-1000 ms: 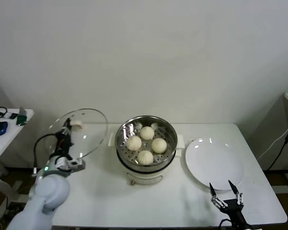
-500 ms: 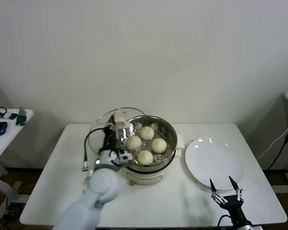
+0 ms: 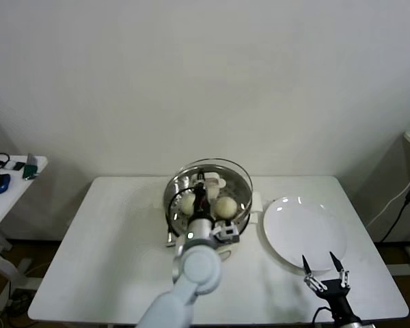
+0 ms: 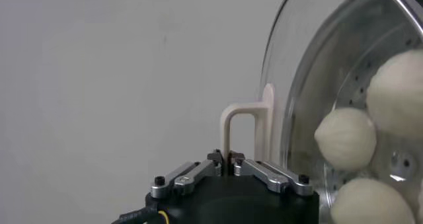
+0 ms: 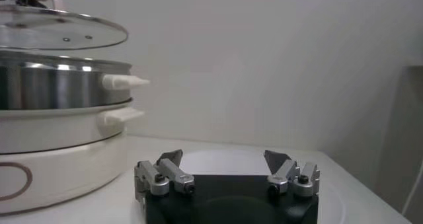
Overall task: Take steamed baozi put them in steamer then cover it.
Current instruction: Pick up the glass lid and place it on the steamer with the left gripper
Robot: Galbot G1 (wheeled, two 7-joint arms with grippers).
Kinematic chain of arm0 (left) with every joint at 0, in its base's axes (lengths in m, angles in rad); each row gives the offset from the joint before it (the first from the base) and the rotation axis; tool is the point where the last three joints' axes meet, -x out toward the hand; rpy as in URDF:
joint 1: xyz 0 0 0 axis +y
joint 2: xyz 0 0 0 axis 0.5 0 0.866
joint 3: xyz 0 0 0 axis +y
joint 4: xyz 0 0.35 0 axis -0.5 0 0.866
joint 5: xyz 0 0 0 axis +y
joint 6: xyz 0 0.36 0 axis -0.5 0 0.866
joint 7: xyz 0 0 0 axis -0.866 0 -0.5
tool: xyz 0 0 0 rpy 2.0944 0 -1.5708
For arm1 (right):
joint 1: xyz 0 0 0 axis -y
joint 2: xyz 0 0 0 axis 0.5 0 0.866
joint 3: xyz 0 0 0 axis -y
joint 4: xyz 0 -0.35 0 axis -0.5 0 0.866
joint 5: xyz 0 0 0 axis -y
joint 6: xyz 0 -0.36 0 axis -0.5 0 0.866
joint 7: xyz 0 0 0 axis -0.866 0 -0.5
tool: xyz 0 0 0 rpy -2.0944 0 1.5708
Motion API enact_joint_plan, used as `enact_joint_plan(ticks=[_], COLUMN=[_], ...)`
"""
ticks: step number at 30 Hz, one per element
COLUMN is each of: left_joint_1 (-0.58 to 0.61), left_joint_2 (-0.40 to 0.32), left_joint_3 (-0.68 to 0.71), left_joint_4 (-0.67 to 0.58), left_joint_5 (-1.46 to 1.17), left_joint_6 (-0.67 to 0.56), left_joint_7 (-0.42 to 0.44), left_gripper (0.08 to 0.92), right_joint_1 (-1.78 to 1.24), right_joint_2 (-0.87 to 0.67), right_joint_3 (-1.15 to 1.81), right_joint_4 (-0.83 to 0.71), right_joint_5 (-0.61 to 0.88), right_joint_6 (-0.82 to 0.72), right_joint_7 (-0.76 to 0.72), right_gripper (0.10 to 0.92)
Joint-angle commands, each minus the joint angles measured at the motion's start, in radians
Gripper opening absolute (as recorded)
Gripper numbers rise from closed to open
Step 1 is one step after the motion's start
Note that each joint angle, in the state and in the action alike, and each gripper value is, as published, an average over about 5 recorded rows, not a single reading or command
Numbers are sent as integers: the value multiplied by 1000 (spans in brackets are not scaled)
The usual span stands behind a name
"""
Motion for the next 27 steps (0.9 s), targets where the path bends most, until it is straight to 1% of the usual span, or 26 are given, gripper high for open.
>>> enact_joint_plan(ticks=[1,8,18,27], left_joint_1=[-7,-6,8,7], left_joint_2=[-100,-83,-36,-14], left_joint_3=[37,23,4,-1], left_joint_4=[84,112,99,96], left_joint_5=[134,137,137,114], left_joint_6=[-3,-8,-12,-10], left_joint_7=[21,9,11,5], left_gripper=[148,148,148,148], right_joint_1=[0,-5,-10,-13], right_joint_2=[0,0,2,7], right_joint_3=[-1,1,2,0], right_joint_4=[-12,-11,-12,-11], right_joint_5=[8,8,9,5], right_joint_6=[25,33,41,47], right_joint_7=[2,4,5,4], right_gripper=[823,823,823,823])
